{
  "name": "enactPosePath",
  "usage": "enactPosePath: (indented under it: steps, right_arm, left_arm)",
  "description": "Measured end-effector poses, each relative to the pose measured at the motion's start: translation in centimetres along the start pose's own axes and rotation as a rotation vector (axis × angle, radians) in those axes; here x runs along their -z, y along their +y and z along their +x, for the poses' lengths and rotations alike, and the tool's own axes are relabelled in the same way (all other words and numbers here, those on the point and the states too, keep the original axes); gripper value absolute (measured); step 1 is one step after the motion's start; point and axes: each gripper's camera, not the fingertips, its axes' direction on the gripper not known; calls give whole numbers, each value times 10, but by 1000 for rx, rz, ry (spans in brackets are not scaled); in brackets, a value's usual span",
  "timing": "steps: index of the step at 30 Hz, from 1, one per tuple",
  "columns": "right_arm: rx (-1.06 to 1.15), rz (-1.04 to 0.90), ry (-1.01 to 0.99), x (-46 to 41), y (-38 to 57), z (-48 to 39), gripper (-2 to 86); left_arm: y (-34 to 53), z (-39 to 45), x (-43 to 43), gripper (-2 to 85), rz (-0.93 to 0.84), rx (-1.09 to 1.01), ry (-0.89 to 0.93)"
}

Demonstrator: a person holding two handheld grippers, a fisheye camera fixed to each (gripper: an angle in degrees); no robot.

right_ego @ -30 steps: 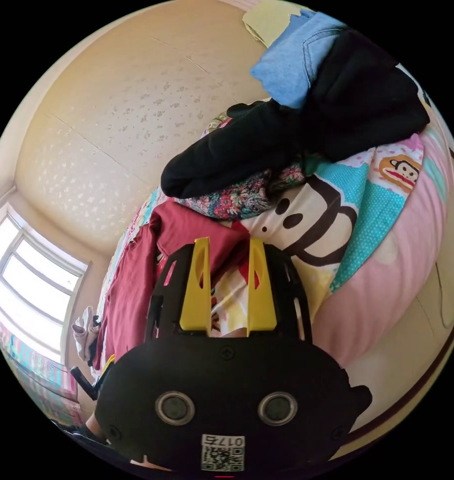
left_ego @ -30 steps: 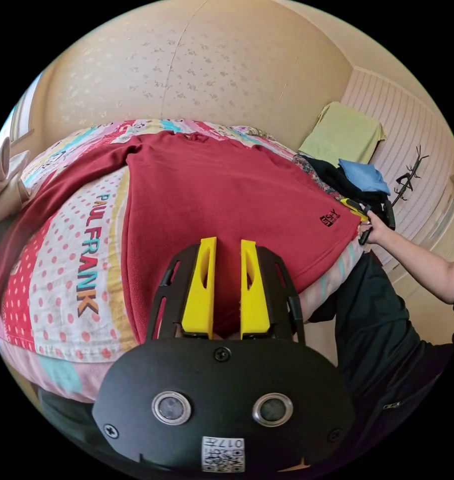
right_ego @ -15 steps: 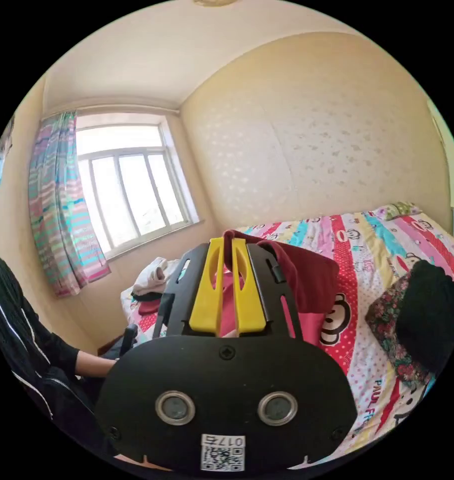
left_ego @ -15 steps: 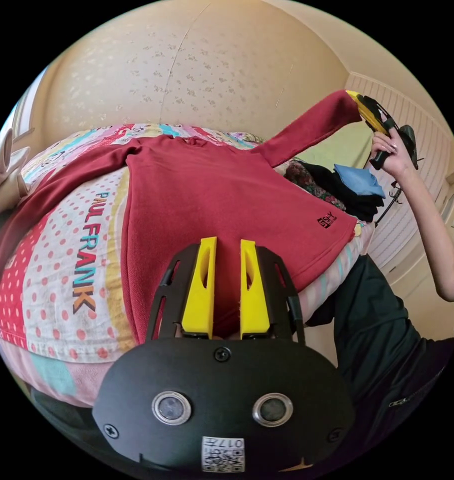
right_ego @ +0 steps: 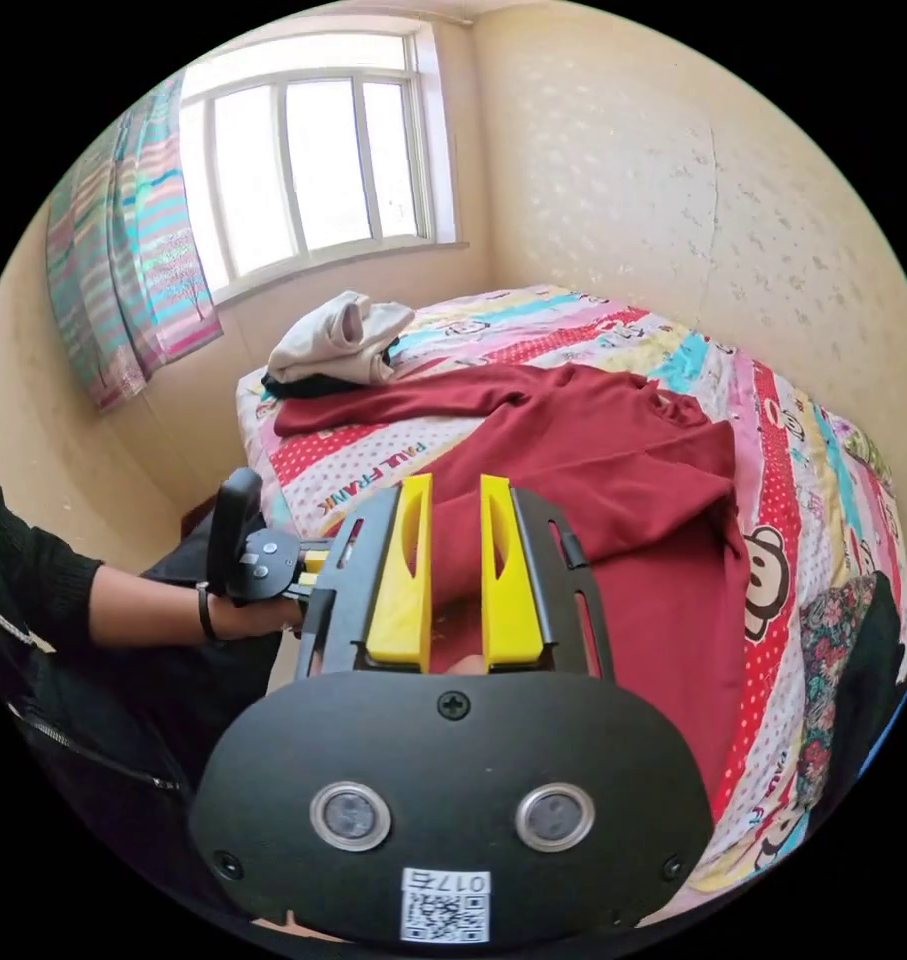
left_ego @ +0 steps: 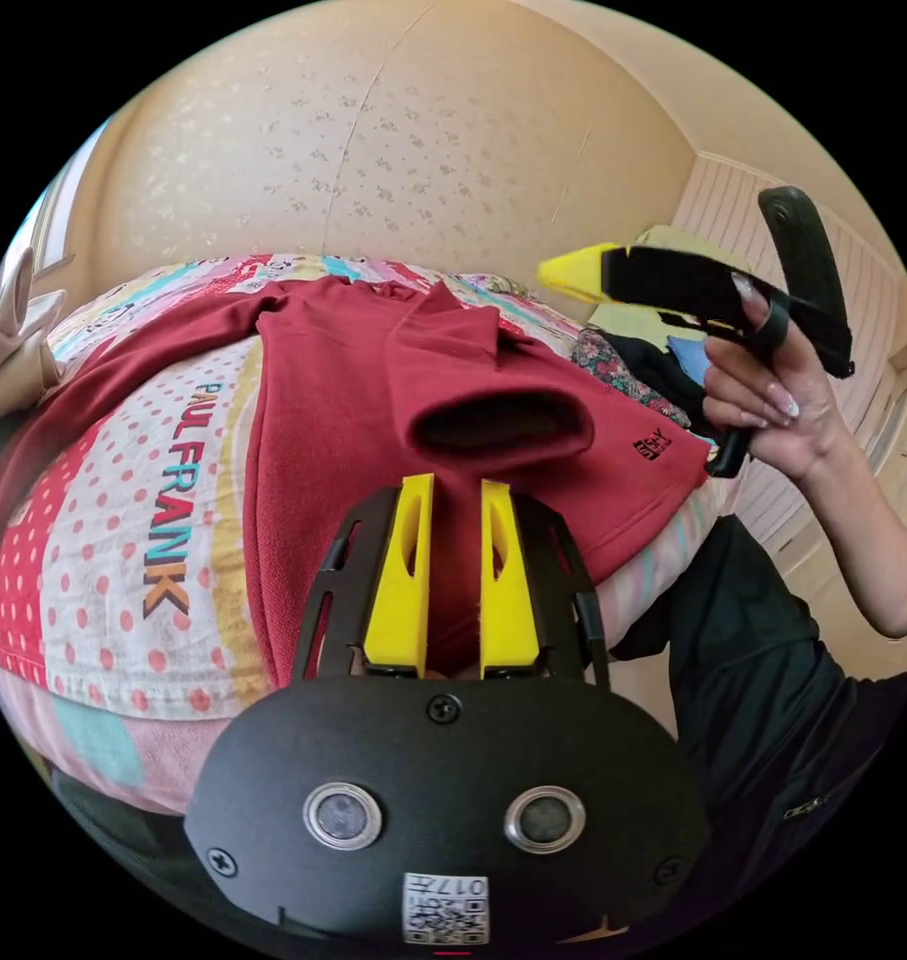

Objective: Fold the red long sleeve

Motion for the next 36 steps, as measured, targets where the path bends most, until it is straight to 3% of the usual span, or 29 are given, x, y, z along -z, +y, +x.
enactPosePath:
  steps: [3, 6, 9, 12, 14, 18, 22, 25, 32, 36]
  right_arm:
    - [-148, -35, -116, -30, 18, 55, 81]
    - [-261, -409, -105, -129, 74, 83, 80]
    - [-286, -358, -103, -134, 101, 97, 74]
    - [-282, -349, -104, -138, 118, 107, 65]
    - [-259, -355, -72, -141, 128, 110, 63]
    - [-229, -364, -28, -145, 141, 114, 62]
    - [-247, -358, -54, -143, 157, 134, 62]
    - [-270, -354, -90, -141, 167, 152, 61]
    - [-330, -345, -148, -133, 185, 189, 56]
    - [-329, -348, -142, -129, 189, 199, 53]
  left_arm:
    - [-7, -6, 2, 82, 0, 5, 7]
    - [-17, -12, 6, 82, -4, 19, 18]
    - [-28, -22, 18, 81, -24, 80, 73]
    - [-37, -42, 43, 82, -88, 141, 236]
    - [-36, -60, 78, 84, -27, 212, 231]
    - [-18, -117, 189, 112, 319, 422, -123]
    - [3, -192, 242, 125, 402, 700, -364]
    - [11, -234, 245, 125, 344, 908, -343]
    - [14, -254, 230, 118, 425, 1028, -242]
    - [19, -263, 239, 16, 524, 1091, -120]
